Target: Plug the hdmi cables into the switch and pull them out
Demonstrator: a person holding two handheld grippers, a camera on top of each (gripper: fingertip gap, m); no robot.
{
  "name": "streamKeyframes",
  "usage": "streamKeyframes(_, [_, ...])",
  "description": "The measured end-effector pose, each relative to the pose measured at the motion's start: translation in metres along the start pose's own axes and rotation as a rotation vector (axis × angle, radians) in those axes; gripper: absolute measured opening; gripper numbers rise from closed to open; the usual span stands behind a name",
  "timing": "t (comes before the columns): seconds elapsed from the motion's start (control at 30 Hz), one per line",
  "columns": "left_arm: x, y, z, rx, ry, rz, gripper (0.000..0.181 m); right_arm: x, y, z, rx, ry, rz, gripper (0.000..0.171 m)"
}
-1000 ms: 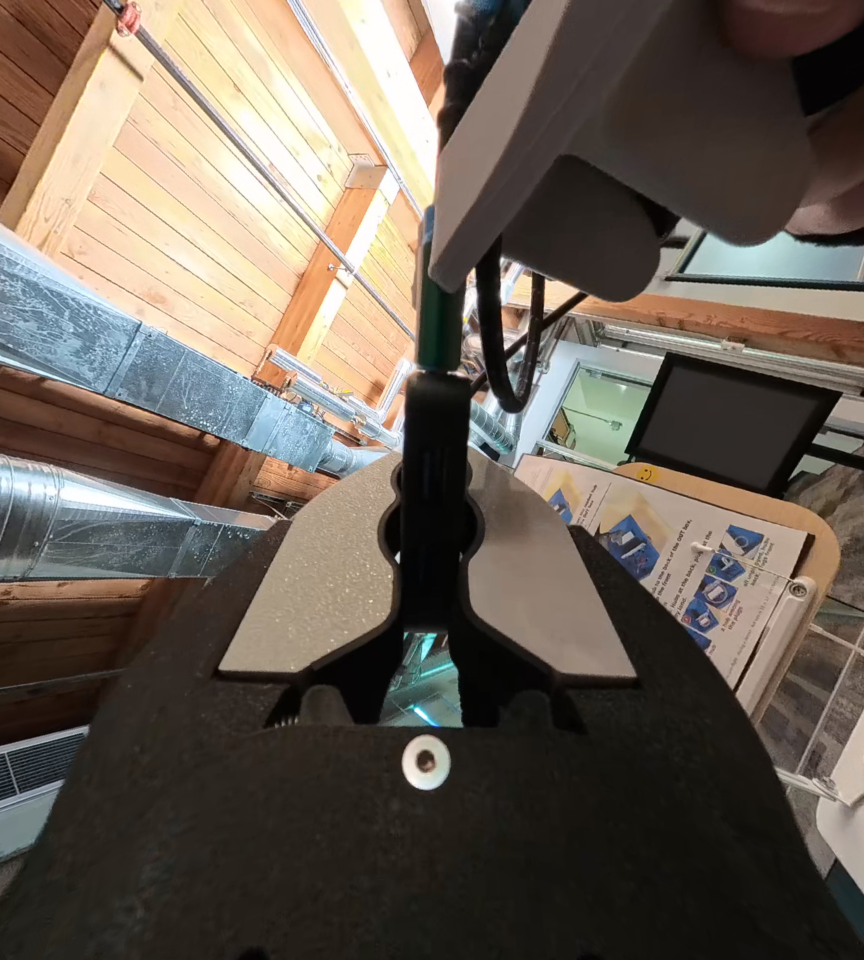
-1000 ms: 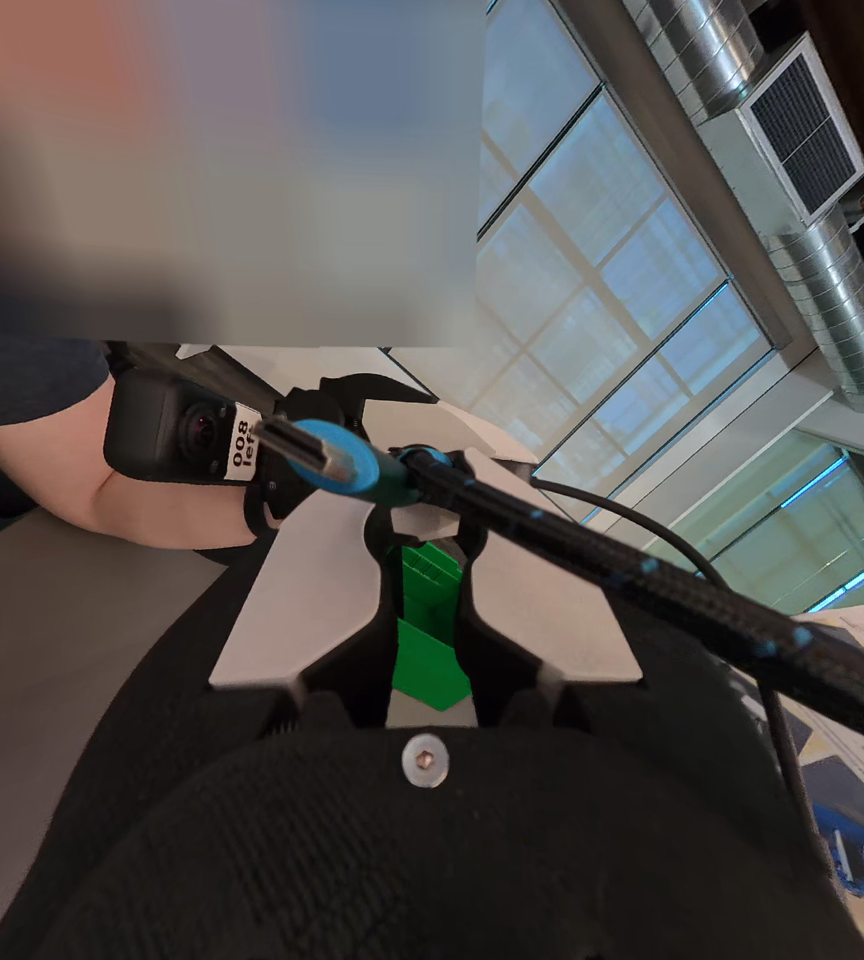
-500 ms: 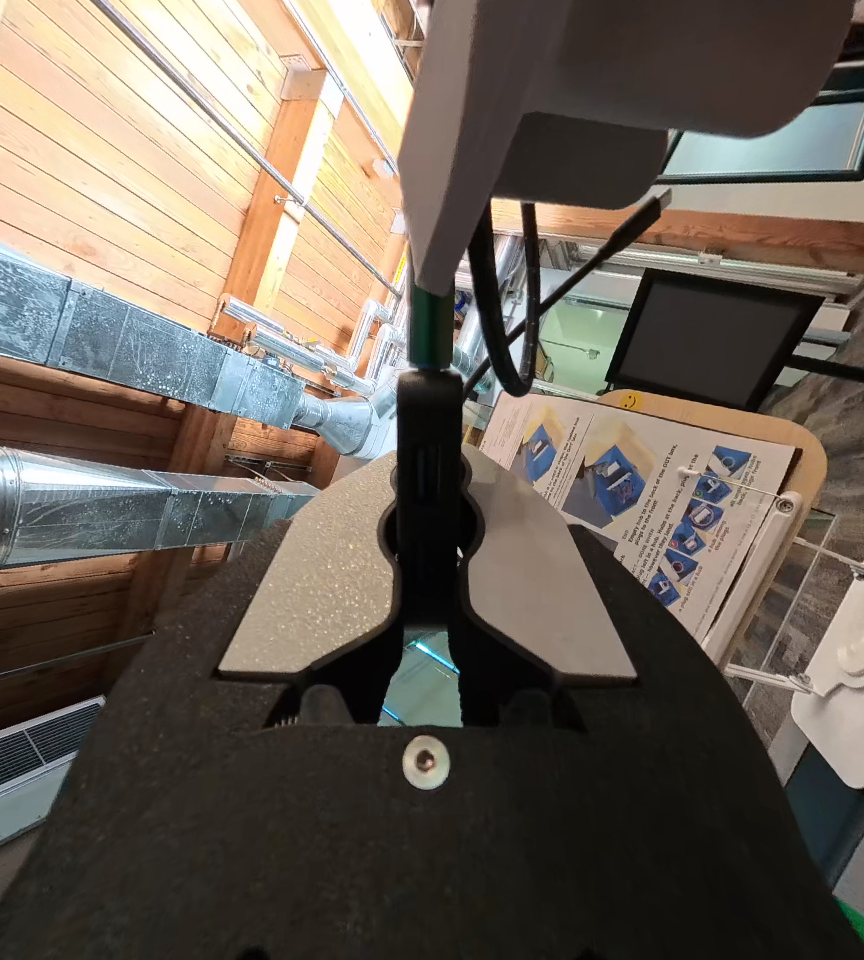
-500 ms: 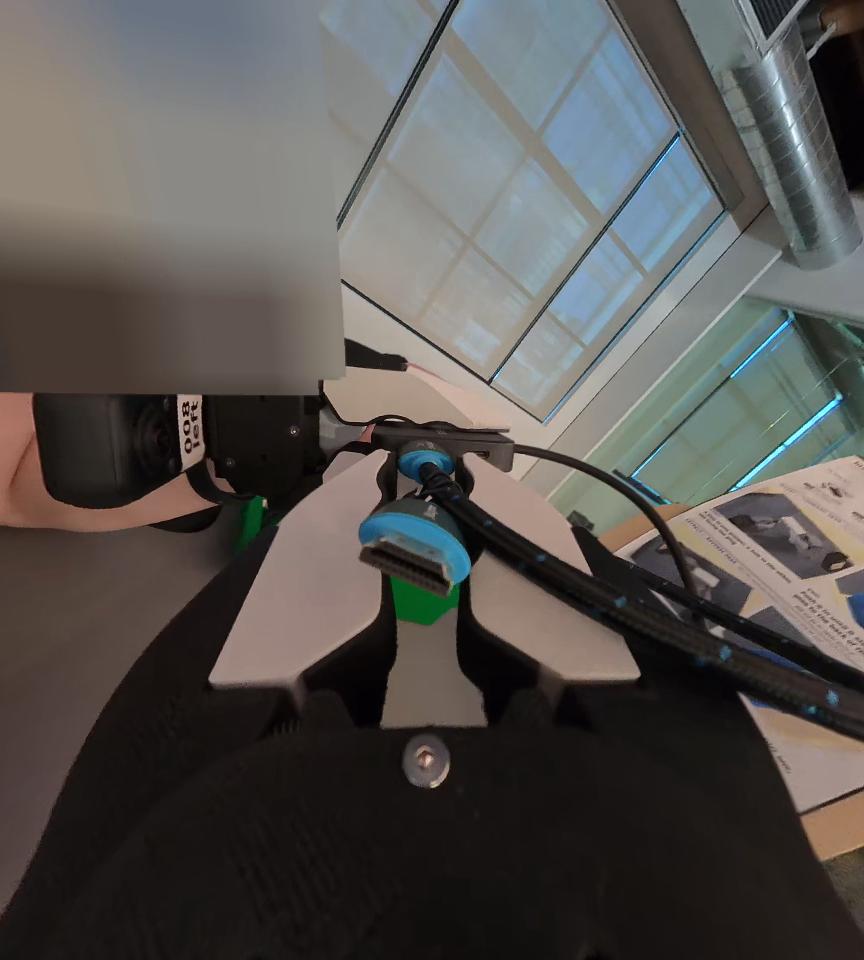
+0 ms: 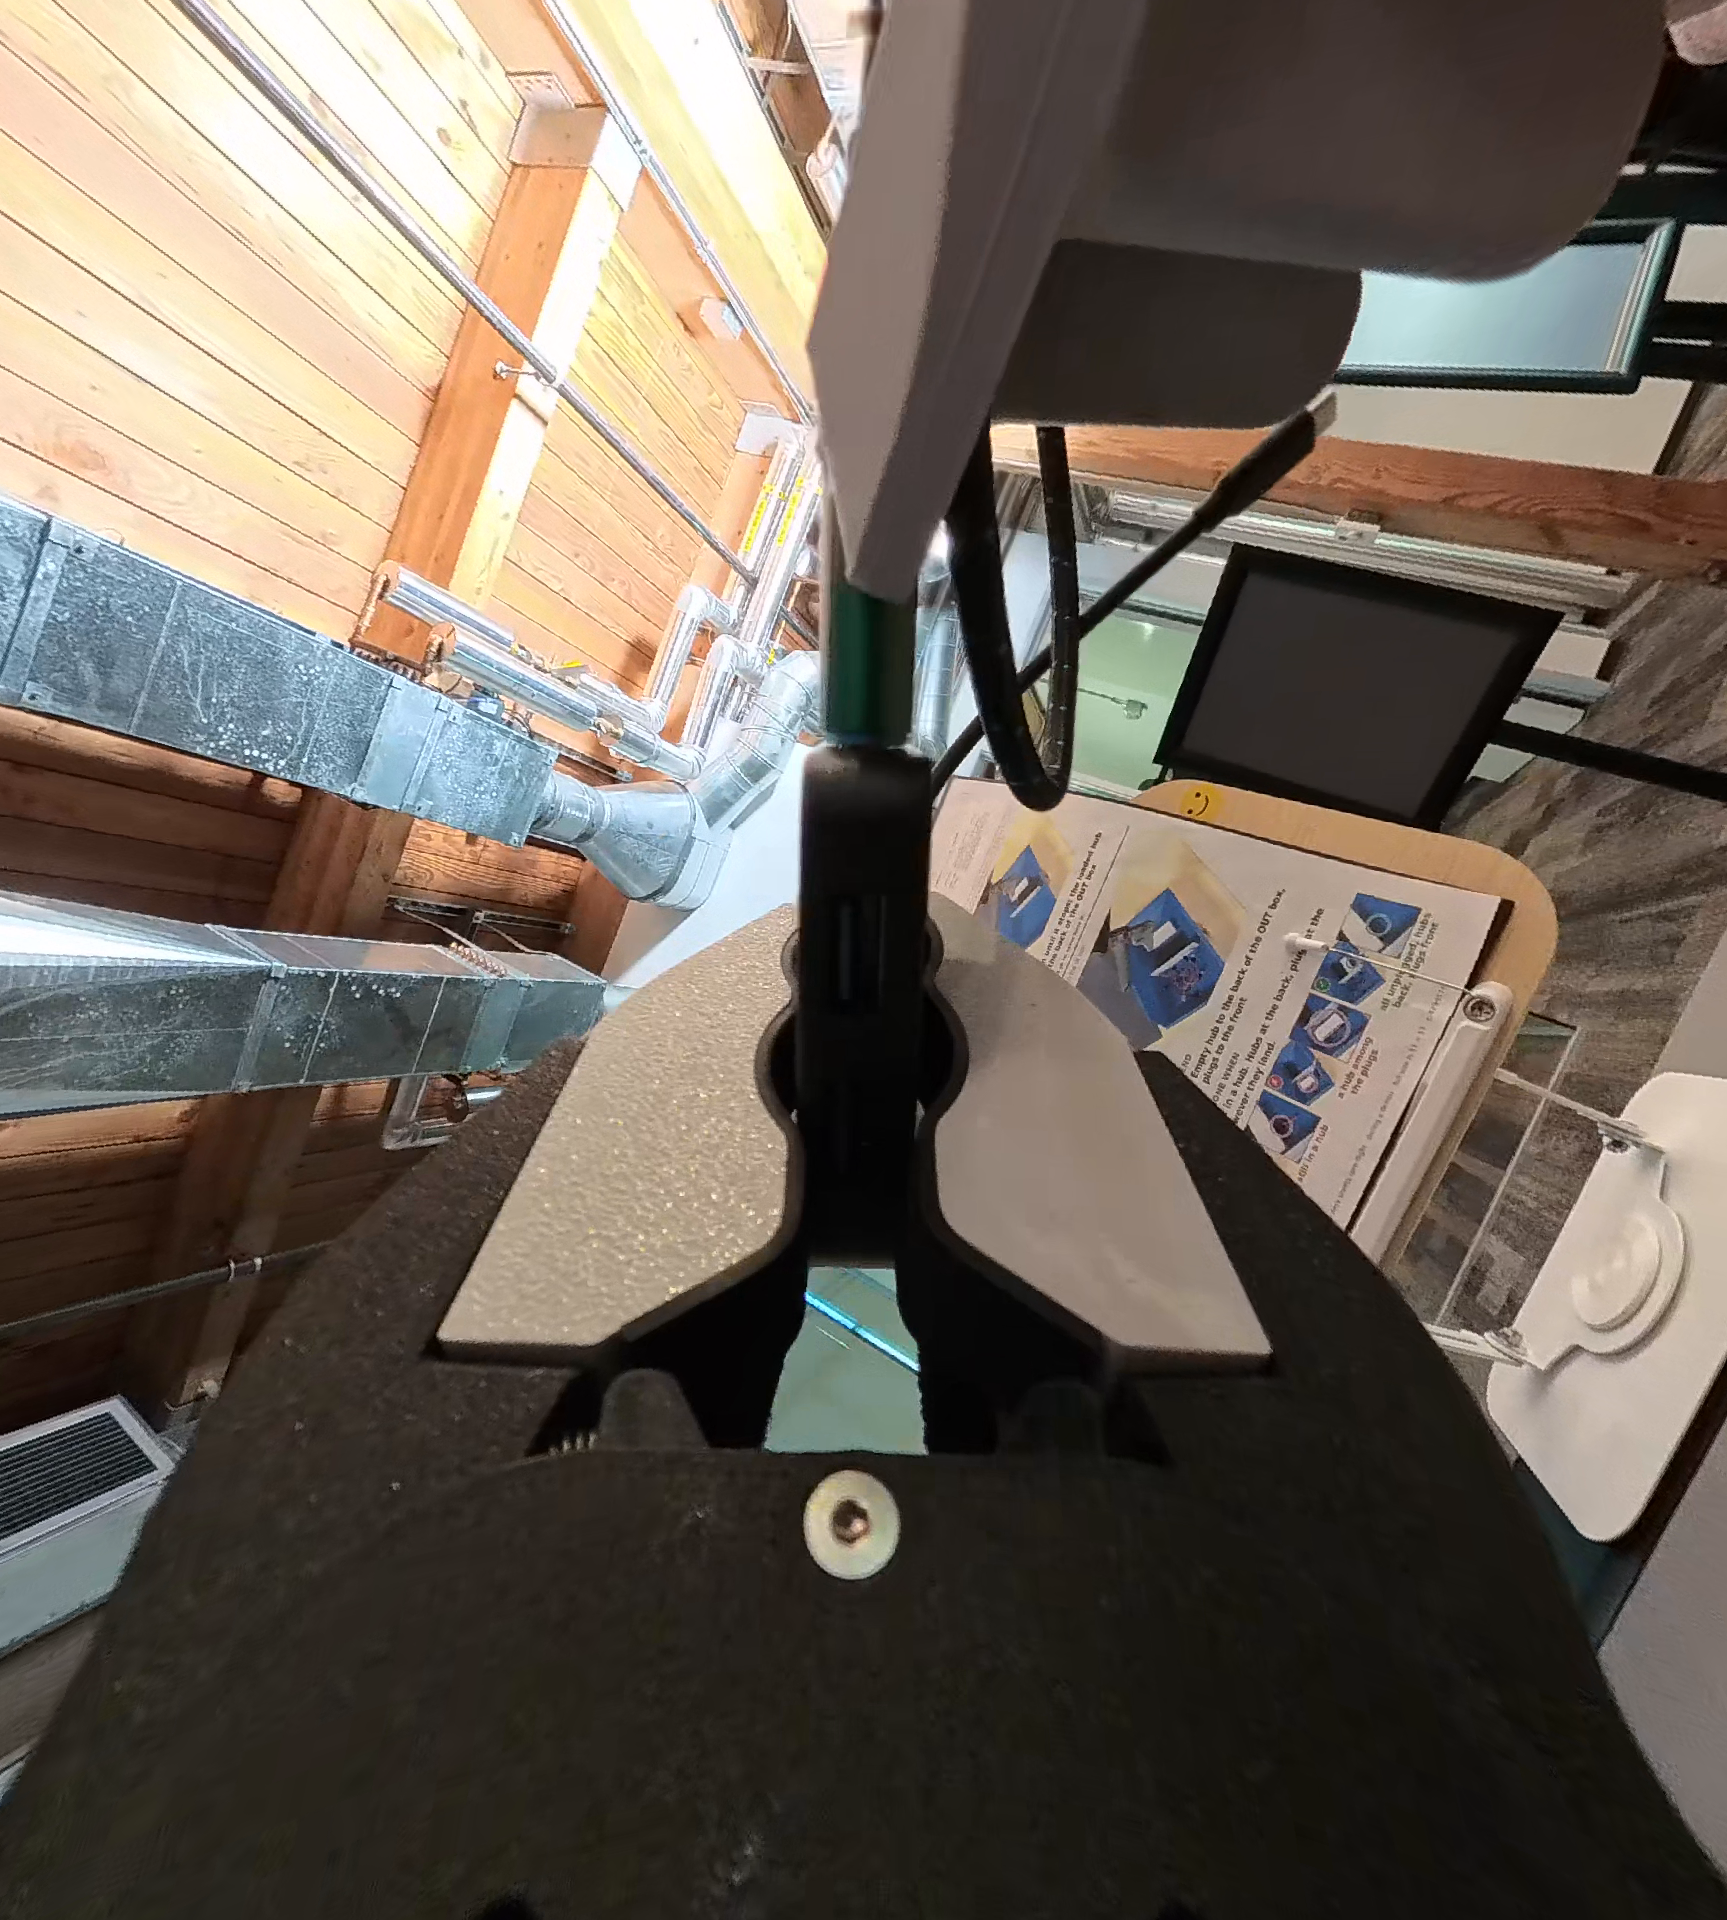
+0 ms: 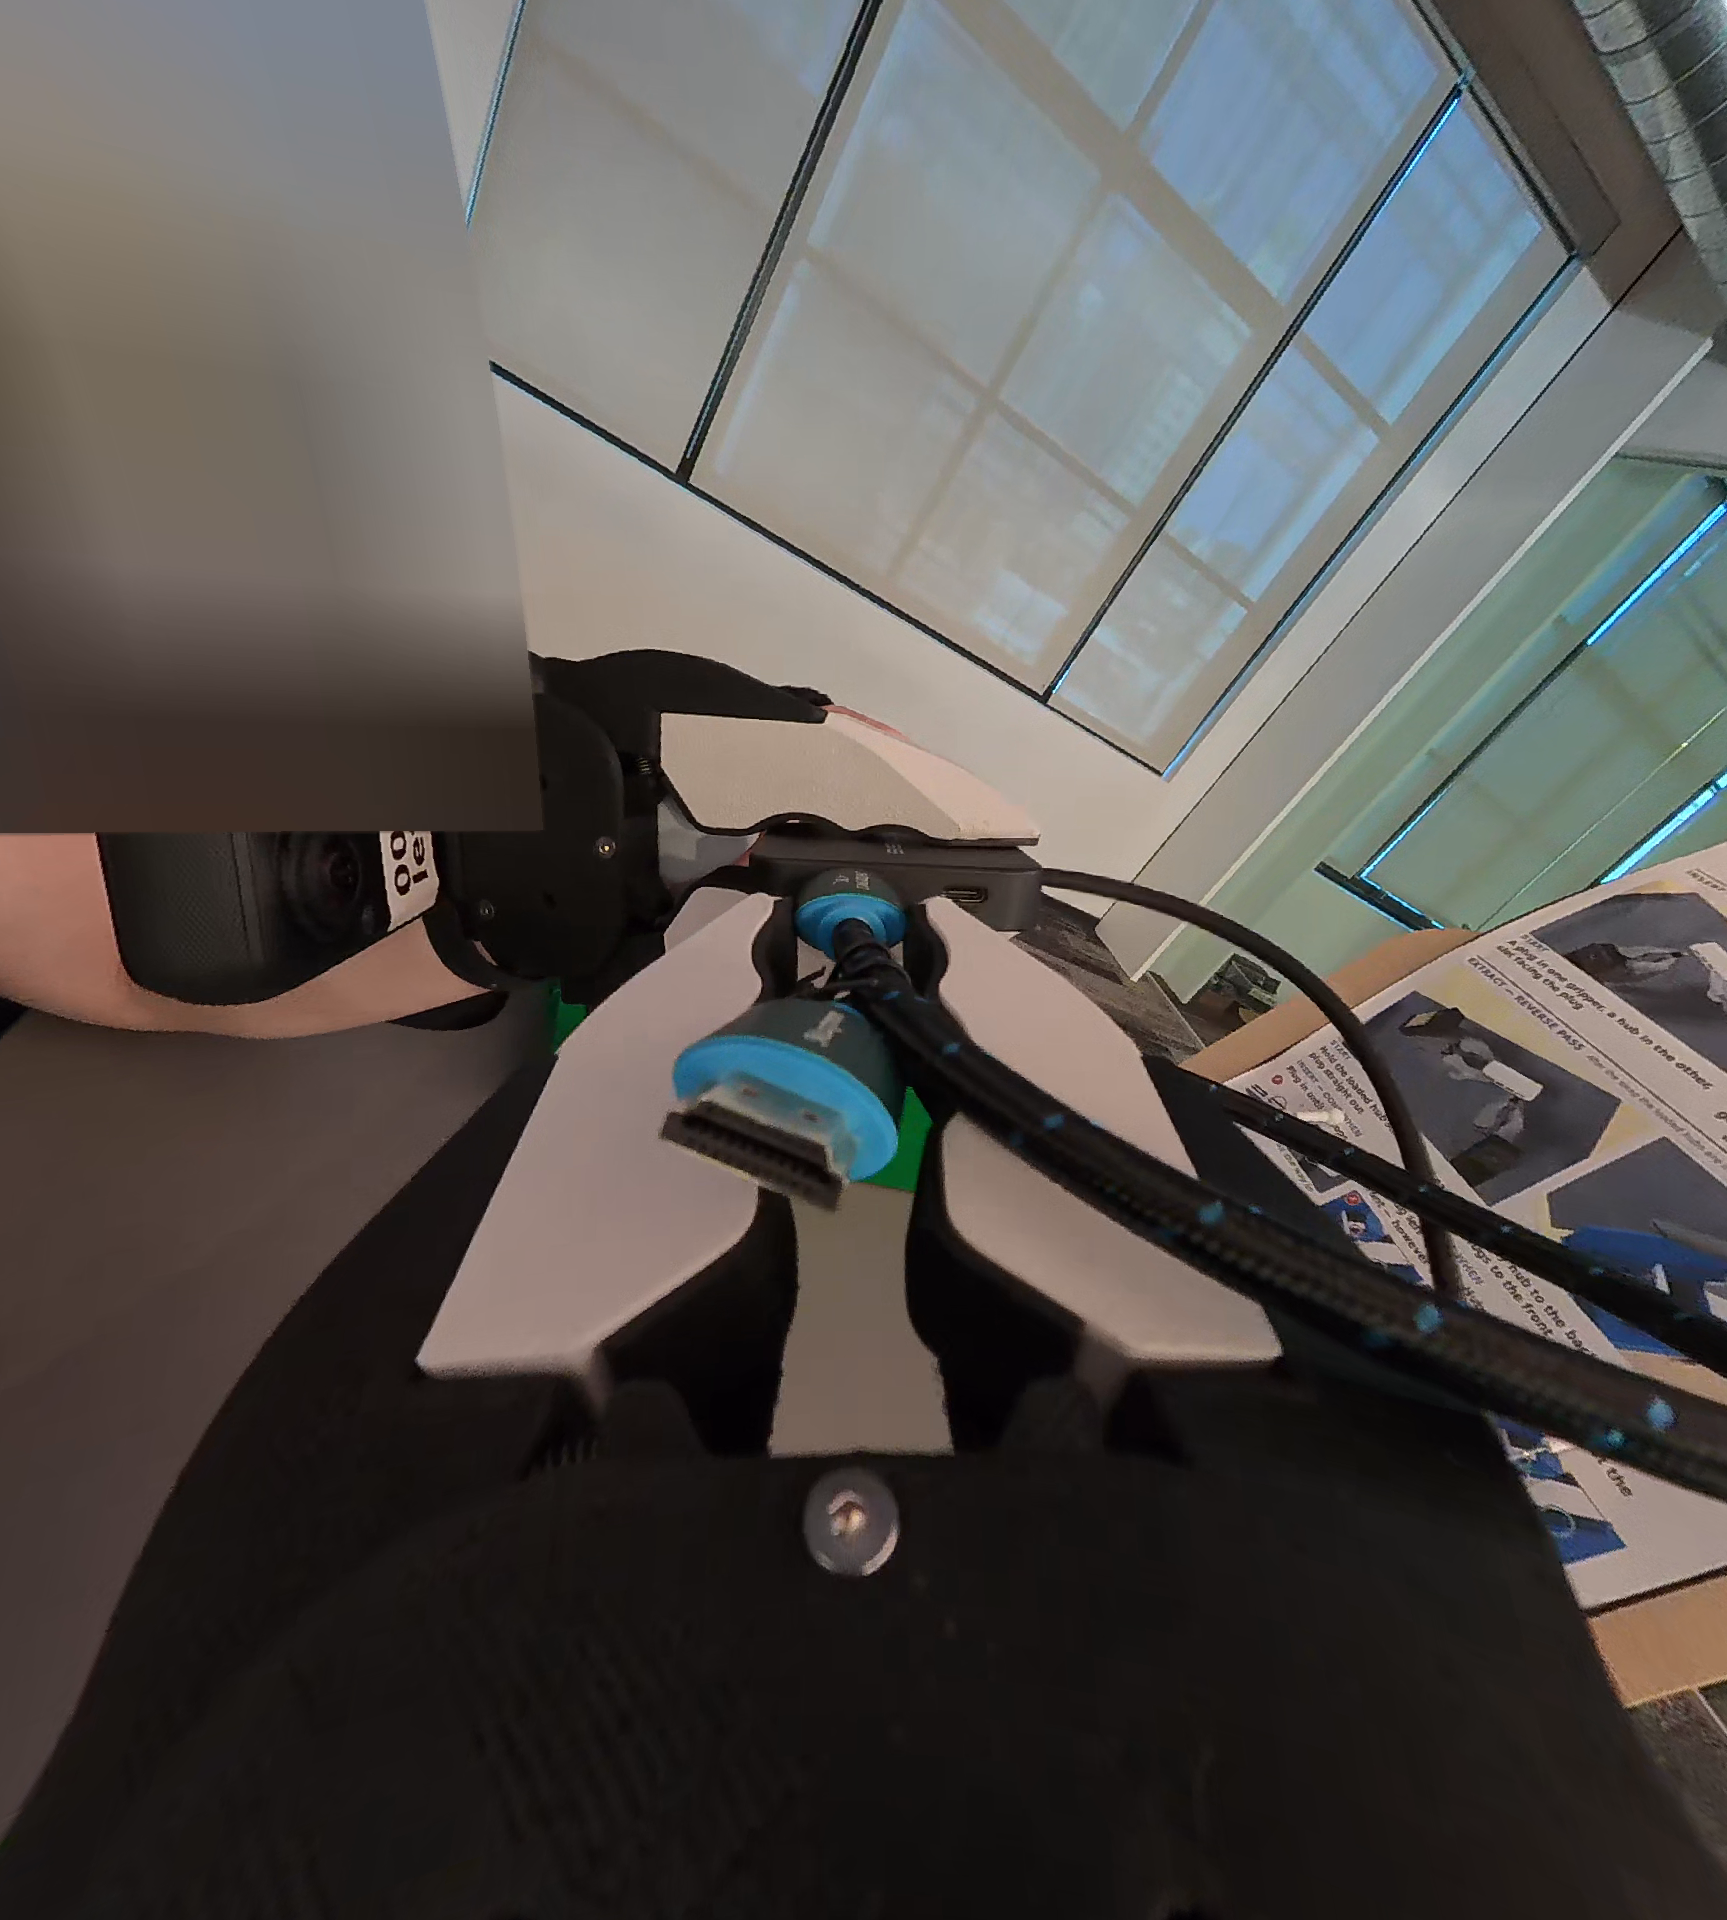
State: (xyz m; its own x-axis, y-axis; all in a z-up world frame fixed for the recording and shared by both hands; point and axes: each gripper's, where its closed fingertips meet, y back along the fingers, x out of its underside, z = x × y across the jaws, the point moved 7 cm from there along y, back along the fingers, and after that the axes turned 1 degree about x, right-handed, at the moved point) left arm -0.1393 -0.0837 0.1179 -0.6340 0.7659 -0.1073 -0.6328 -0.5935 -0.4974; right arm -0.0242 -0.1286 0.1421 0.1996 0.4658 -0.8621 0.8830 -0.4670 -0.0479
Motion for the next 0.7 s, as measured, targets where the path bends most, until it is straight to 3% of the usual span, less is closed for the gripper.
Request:
streamKeyframes(0.3, [0.014, -0.009, -0.001, 0.044, -0.001, 0.080, 0.015, 0.010, -0.008, -0.009, 0.045, -0.034, -0.043, 0.022])
streamKeyframes(0.4, [0.036, -0.017, -0.005, 0.124, 0.004, 0.226, 0.015, 0.028, -0.012, -0.015, 0.090, 0.011, 0.096, 0.033])
streamKeyframes(0.5, [0.056, -0.019, -0.007, 0.186, -0.002, 0.306, 0.015, 0.041, -0.010, -0.011, 0.037, 0.116, 0.267, 0.021])
streamKeyframes(0.57, [0.063, -0.020, -0.011, 0.243, 0.022, 0.334, 0.015, 0.040, -0.008, -0.010, 0.061, 0.196, 0.307, 0.013])
streamKeyframes(0.7, [0.065, -0.022, -0.016, 0.307, 0.105, 0.340, 0.015, 0.028, -0.005, 0.010, -0.076, 0.233, 0.375, 0.003])
